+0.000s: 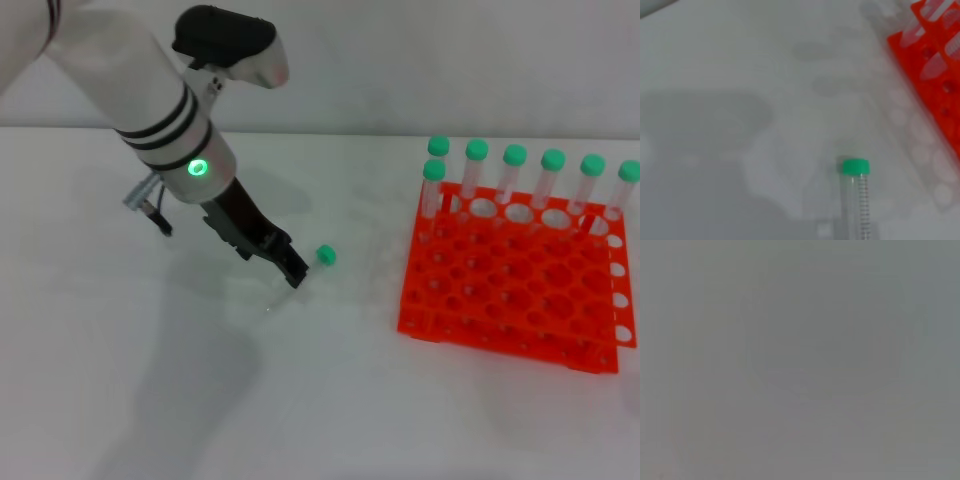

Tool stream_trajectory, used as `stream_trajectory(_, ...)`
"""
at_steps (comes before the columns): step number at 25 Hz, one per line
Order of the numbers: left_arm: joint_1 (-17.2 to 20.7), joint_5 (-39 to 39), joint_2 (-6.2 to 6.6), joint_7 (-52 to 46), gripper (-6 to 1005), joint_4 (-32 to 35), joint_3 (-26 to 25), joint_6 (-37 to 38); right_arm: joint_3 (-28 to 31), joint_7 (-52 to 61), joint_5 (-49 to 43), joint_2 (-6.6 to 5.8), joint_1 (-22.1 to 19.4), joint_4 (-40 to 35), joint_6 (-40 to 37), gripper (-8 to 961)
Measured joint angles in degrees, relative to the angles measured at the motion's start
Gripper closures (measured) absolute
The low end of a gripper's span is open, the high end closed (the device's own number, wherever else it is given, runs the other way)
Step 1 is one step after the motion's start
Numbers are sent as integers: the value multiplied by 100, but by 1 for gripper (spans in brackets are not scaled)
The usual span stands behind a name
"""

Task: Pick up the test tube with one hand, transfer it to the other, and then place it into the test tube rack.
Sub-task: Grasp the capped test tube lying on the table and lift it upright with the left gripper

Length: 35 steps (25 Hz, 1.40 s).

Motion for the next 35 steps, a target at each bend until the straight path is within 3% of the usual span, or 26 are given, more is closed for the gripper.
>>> stream_trajectory(9, 82, 200, -17, -473, 186, 566, -6, -353, 106, -1, 0, -9, 2, -36, -31, 125)
stream_trajectory(27, 195, 602, -46, -929, 218, 929, -6, -710, 143, -8, 0, -45, -52, -133, -45, 129)
stream_trajectory(35, 193, 629, -52, -977, 369, 1017, -7, -772, 144, -9, -1, -49, -36, -229, -204, 130)
